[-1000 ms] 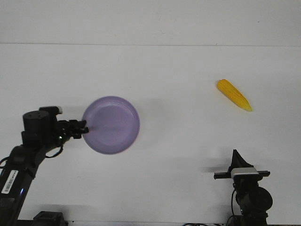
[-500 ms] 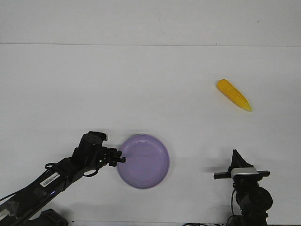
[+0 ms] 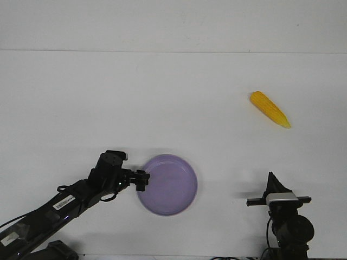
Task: Place corn on plate with both arms
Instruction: 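Drag the lavender plate with the left gripper toward the table center, then open the left gripper and pull it back from the plate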
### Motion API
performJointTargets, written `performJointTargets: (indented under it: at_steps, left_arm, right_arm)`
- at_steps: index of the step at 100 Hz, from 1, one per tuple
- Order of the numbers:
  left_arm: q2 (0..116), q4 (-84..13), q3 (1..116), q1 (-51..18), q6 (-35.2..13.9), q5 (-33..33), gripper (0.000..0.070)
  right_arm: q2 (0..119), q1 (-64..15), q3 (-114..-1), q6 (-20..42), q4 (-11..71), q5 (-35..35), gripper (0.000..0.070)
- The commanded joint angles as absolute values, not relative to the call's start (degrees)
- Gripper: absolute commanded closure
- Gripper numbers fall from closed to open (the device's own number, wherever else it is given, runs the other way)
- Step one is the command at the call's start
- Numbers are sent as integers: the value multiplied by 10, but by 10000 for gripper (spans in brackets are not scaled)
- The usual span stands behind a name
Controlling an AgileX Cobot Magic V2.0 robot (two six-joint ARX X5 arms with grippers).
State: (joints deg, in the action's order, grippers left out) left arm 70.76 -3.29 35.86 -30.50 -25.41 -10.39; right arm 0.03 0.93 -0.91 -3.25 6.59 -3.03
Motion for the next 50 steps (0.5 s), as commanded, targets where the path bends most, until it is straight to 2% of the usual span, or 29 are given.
performJointTargets:
  at_steps: [1,12,25,38,50]
  left_arm:
    - [699,-28,367,-309,-243,-102,195]
    - [651,-28,370,-305,-229,-100,195]
    - [535,-47,370,-296,-213,-93,196]
    - [389,-130,370,-296,-189,-42,197]
    - [277,-215,362,-296,-185,-27,198]
  right_arm:
    - [1,10,-7,-39,60,-30,691]
    - [1,10,-7,-39,60,-30,691]
    - [1,10,-7,-39,60,-30,691]
    - [1,10,-7,-39,60,-30,691]
    - [1,10,-7,-36,58,-31,691]
